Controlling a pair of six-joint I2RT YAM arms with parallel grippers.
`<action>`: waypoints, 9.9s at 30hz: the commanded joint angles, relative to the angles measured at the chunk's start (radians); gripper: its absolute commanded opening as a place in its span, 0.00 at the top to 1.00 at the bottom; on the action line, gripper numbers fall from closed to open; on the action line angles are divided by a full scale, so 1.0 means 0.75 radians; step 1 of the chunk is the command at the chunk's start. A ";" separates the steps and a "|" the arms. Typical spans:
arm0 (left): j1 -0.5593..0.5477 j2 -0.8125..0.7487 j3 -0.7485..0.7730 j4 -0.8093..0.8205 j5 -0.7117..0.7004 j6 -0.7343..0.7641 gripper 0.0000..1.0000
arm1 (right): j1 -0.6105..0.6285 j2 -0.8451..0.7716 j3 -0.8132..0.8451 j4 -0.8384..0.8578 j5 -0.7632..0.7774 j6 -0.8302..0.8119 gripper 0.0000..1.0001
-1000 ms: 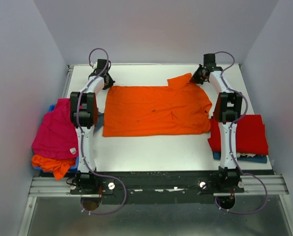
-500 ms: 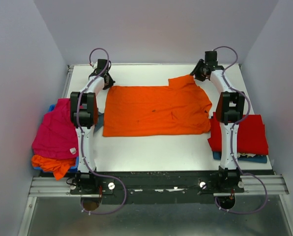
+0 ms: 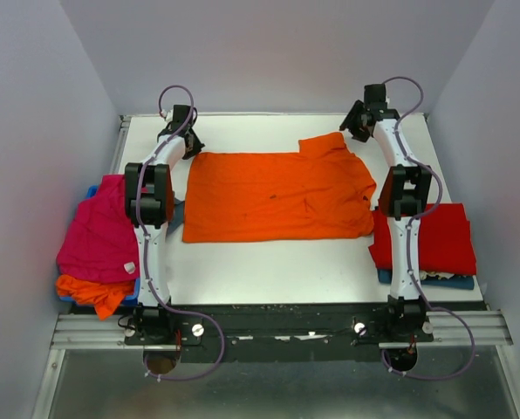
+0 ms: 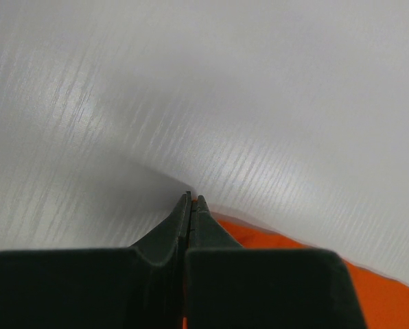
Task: Fold and stack the t-shirts
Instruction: Grap the side of the flattened tshirt furthest away from the robot with both arms, then fold the other side of the tshirt into a rectangle
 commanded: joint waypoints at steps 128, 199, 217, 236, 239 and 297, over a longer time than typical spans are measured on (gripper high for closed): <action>0.016 -0.713 -0.802 0.355 -0.101 0.071 1.00 | -0.105 -0.962 -1.138 0.118 -0.531 -0.234 0.99; -0.661 -0.750 -0.827 0.414 -0.114 -0.054 0.38 | 0.111 -1.083 -1.527 0.368 -0.167 -0.074 0.47; -0.712 -0.331 -0.641 0.322 0.030 -0.107 0.41 | -0.028 -0.942 -1.529 0.155 0.205 0.139 0.99; -0.757 -0.361 -0.465 0.267 0.027 0.004 0.42 | 0.028 -0.891 -1.337 0.157 0.115 -0.007 0.89; -0.757 -0.292 -0.467 0.316 0.105 -0.019 0.42 | 0.015 -0.816 -1.302 0.147 0.176 -0.011 0.88; -0.788 -0.114 -0.240 0.271 0.283 0.030 0.44 | 0.224 -0.758 -1.282 -0.033 0.011 -0.240 0.52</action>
